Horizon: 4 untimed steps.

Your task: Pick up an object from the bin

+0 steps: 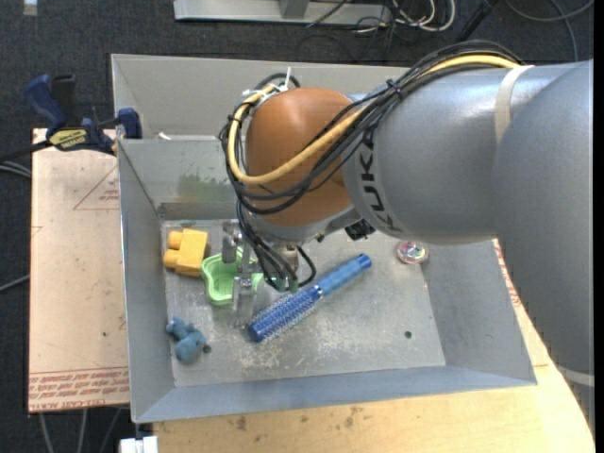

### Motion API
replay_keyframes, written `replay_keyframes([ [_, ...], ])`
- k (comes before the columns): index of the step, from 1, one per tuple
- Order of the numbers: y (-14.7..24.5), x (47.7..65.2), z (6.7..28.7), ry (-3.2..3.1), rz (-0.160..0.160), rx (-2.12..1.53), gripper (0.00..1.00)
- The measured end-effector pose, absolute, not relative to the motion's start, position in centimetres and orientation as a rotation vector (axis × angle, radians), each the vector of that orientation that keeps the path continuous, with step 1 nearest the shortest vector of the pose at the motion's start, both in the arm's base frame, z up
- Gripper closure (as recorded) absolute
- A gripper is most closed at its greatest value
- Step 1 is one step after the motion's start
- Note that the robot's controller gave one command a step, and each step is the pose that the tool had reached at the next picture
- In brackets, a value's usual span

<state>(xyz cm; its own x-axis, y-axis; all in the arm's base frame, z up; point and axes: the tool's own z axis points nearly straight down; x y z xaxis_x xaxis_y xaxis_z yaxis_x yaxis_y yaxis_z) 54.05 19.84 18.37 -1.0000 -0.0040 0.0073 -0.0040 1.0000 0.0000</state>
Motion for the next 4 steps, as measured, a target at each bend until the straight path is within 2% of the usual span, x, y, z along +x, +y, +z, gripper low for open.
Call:
replay_keyframes([
  [1, 19.5, 50.2, 20.9, -3.129, -0.001, 0.278, 0.0],
  [2, 18.4, 52.6, 9.3, -3.134, 0.002, 0.084, 0.0],
  [3, 14.0, 53.9, 7.2, -3.139, 0.001, -0.04, 0.0],
  [4, 14.4, 54.2, 7.7, -3.152, -0.009, -0.032, 1.0],
])
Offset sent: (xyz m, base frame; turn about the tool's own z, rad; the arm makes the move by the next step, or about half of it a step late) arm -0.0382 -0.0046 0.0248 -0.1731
